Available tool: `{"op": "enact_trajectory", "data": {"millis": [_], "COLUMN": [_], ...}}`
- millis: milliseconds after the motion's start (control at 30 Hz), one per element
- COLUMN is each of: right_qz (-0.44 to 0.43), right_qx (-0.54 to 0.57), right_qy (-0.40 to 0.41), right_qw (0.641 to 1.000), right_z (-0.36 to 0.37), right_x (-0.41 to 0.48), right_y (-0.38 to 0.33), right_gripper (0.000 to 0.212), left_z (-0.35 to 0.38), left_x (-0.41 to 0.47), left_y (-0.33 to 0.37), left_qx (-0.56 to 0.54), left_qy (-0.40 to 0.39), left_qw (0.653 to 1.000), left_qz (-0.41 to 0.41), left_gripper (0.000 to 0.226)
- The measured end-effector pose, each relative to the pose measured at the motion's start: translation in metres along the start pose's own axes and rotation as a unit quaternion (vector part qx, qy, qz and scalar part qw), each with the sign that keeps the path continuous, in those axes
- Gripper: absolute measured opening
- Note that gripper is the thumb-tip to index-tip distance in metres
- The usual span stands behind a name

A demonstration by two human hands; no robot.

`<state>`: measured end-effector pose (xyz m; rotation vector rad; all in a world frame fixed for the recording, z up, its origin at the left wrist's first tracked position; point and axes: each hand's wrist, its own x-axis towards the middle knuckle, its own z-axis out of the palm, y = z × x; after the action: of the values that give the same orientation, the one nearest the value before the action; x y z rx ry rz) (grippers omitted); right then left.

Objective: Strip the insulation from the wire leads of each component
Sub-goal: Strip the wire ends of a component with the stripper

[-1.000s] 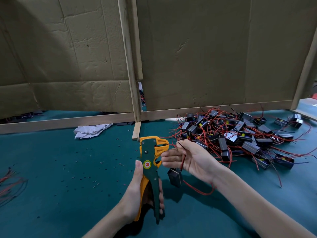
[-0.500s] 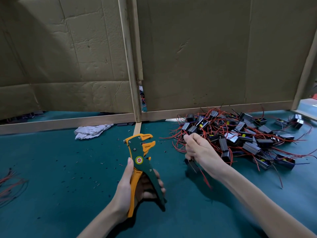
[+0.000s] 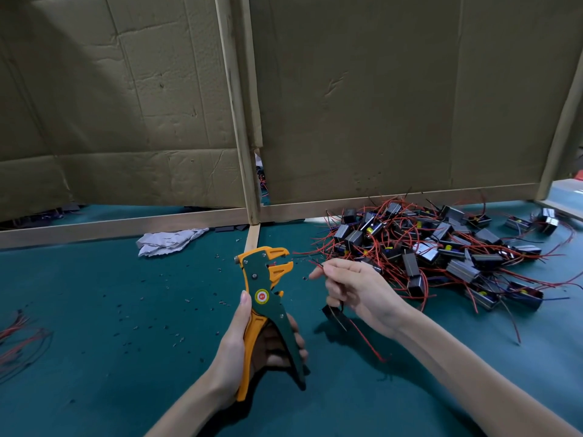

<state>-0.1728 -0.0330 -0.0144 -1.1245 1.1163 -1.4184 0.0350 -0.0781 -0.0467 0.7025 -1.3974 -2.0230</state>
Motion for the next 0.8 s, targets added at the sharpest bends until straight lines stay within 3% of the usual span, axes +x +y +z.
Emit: {"op": "enact_trajectory", "data": {"millis": [200, 400, 500, 633, 733, 800], "right_qz": [-0.005, -0.011, -0.056, -0.169, -0.296, -0.327], "right_qx": [-0.013, -0.042, -0.143, -0.331, -0.497, -0.544], "right_qy": [0.057, 0.085, 0.102, 0.168, 0.221, 0.205], "right_qw": [0.998, 0.995, 0.983, 0.913, 0.785, 0.745], "right_z": [-0.001, -0.003, -0.004, -0.007, -0.010, -0.009], "right_x": [0.003, 0.003, 0.003, 0.001, -0.001, -0.002], "right_y": [0.002, 0.000, 0.003, 0.003, -0.001, -0.006], "right_gripper": [0.009, 0.011, 0.012, 0.009, 0.006, 0.005], "left_z": [0.002, 0.003, 0.003, 0.003, 0.003, 0.003], "left_x": [-0.001, -0.002, -0.002, -0.002, -0.002, -0.002], "left_y": [0.001, 0.003, 0.003, 0.004, 0.004, 0.004], "left_qx": [0.017, 0.011, 0.004, 0.003, 0.001, 0.000], "left_qy": [-0.007, -0.009, -0.011, -0.010, -0.010, -0.011], "left_qw": [1.000, 1.000, 1.000, 1.000, 1.000, 1.000], "left_qz": [0.009, 0.010, 0.007, 0.003, 0.003, 0.005], "left_gripper": [0.086, 0.085, 0.086, 0.086, 0.085, 0.085]}}
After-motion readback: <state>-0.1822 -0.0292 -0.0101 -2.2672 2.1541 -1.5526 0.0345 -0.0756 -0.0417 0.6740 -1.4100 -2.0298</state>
